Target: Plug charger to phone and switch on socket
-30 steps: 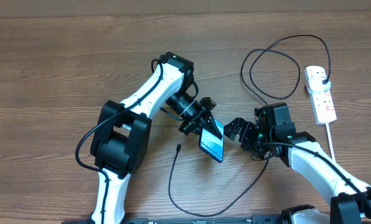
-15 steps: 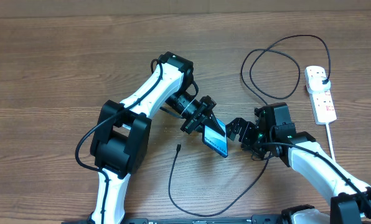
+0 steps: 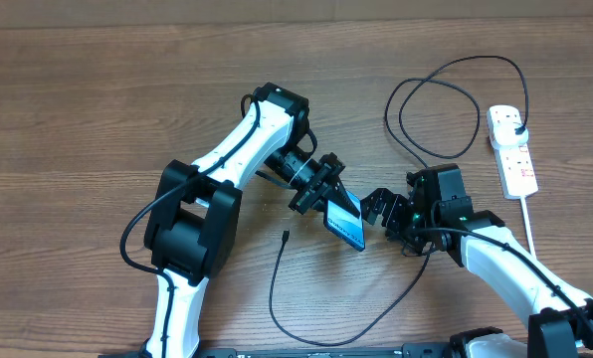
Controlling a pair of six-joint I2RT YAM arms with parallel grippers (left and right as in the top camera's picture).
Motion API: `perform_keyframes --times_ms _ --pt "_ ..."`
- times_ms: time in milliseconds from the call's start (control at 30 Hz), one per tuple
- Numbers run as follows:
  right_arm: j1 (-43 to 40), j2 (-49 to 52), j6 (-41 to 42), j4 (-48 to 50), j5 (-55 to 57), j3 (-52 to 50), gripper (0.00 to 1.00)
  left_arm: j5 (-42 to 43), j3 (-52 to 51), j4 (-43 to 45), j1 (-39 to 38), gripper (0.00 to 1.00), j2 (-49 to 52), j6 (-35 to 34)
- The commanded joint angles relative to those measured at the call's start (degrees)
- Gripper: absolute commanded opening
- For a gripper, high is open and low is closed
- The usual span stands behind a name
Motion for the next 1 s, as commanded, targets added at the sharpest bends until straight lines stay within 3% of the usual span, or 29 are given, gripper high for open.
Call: perform_keyframes --times_ms 0,967 --pt "-0.1 0.1 -0.4 0.3 0.3 0.4 1.0 2.8 1.3 -0.4 -0.4 0.04 -0.6 -0.6" --pt "-0.1 0.1 -0.4 0.3 0.3 0.4 1.0 2.8 1.3 -0.4 -0.4 0.04 -0.6 -2.5"
